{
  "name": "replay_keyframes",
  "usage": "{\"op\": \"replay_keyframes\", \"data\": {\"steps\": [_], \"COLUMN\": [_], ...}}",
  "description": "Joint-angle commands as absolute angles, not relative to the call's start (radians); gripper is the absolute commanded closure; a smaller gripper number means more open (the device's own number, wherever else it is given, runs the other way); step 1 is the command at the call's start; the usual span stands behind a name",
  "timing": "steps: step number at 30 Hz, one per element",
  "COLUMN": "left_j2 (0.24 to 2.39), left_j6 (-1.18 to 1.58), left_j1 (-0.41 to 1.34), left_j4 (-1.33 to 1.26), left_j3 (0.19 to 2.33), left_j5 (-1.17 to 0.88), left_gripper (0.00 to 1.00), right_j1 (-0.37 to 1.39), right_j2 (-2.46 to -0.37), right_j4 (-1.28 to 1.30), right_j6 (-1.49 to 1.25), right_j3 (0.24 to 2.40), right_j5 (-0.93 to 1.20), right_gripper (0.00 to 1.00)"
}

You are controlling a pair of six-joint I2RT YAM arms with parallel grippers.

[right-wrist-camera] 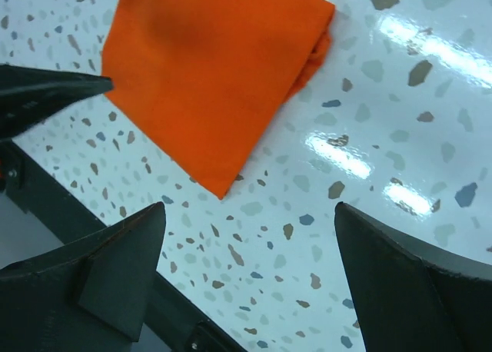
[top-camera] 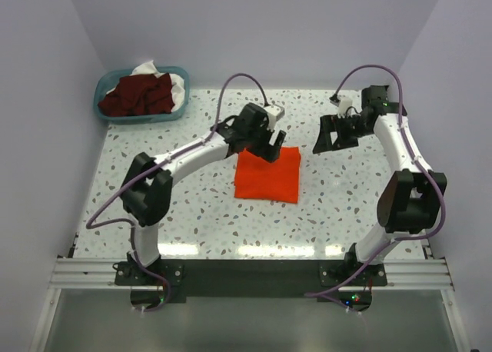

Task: Fold and stack the t-shirts
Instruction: Neatly place the folded tshirt to the corner

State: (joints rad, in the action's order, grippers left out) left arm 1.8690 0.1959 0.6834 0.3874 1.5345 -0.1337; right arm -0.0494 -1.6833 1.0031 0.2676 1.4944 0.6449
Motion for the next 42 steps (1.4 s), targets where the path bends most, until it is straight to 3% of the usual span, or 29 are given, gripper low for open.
{"op": "replay_keyframes", "data": {"steps": [1, 9, 15, 23, 34, 42], "left_j2": [1.976, 2.206, 2.214, 2.054, 1.89, 1.908], "left_j6": [0.27, 0.37, 0.273, -0.061, -0.61, -0.733], "left_j1": [0.741, 0.785, 0.664, 0.345, -0.188, -0.429], "left_j4": [0.471, 0.544, 0.609, 0.658, 0.638, 0.577], "left_j3": [1.597, 1.631, 1.505, 1.31, 1.016, 0.971], "left_j5": [0.093, 0.163, 0.14, 0.118, 0.092, 0.138], "left_gripper": [0.12, 0.12, 0.13, 0.12, 0.04, 0.06], "right_j1": [-0.058, -0.058, -0.058, -0.058, -0.058, -0.058], "right_j2": [-1.657, -1.626, -1.634, -1.655, -1.684, -1.707], "right_j4": [0.988, 0.973, 0.989, 0.989, 1.009, 1.015], "right_j6": [0.242, 0.242, 0.265, 0.301, 0.313, 0.313], "right_j3": [1.519, 1.482, 1.499, 1.503, 1.539, 1.574], "right_j5": [0.558, 0.554, 0.546, 0.545, 0.555, 0.564], "right_gripper": [0.05, 0.04, 0.03, 0.01, 0.01, 0.01]}}
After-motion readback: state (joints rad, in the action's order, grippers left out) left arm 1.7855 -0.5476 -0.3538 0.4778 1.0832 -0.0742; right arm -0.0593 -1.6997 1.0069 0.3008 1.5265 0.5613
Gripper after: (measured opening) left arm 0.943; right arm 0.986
